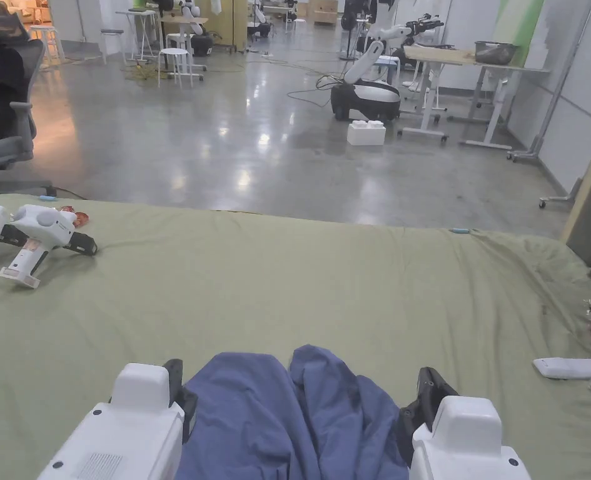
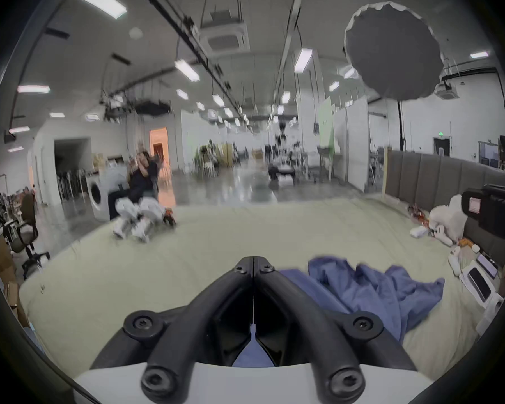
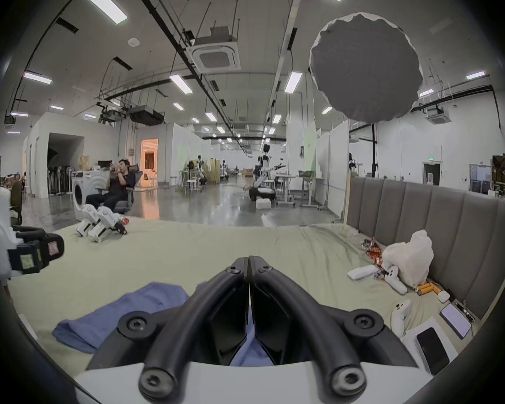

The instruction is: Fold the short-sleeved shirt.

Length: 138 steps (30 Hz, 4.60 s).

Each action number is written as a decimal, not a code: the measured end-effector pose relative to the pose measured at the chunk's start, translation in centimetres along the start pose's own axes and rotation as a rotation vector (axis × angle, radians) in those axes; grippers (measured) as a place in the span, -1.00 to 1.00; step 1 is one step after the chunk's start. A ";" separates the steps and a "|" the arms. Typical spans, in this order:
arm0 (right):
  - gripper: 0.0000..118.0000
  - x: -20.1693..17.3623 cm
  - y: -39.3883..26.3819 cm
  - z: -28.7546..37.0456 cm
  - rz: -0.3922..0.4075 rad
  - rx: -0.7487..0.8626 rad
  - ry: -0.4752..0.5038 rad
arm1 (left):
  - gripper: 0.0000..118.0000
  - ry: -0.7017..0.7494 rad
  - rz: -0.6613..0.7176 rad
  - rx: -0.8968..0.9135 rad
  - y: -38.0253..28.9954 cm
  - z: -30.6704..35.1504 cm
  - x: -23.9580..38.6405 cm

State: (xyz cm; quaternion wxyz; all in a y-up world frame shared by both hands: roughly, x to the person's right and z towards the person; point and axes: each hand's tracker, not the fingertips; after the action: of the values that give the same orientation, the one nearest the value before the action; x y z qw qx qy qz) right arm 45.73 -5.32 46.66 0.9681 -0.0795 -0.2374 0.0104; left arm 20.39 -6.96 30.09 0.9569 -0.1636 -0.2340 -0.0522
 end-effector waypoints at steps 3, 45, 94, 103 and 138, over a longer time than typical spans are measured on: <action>-1.00 0.8 -1.7 -0.7 -0.008 -0.068 -0.009 | -1.00 -0.030 0.054 -0.157 -1.6 -5.5 -2.0; -0.21 13.1 -15.1 -11.1 0.003 -0.767 0.081 | -0.92 -0.258 -0.150 -0.264 2.8 -20.0 1.1; -0.89 12.0 26.0 -15.0 0.019 -0.092 -0.075 | -0.92 0.128 0.049 0.164 29.1 -5.4 -17.6; -0.89 12.7 18.0 -13.5 0.056 -0.174 -0.077 | -0.92 0.093 0.065 0.049 19.2 -5.9 -16.2; 0.33 8.7 -2.7 2.1 0.043 -0.303 -0.027 | 0.15 0.172 0.112 -0.163 -4.2 4.9 -10.5</action>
State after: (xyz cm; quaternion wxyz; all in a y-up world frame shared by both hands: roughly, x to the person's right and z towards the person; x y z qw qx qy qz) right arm 52.43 -7.21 52.95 0.9413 -0.2297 -0.2473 -0.0036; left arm 8.22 -9.04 30.58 0.9584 -0.2488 -0.1366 -0.0312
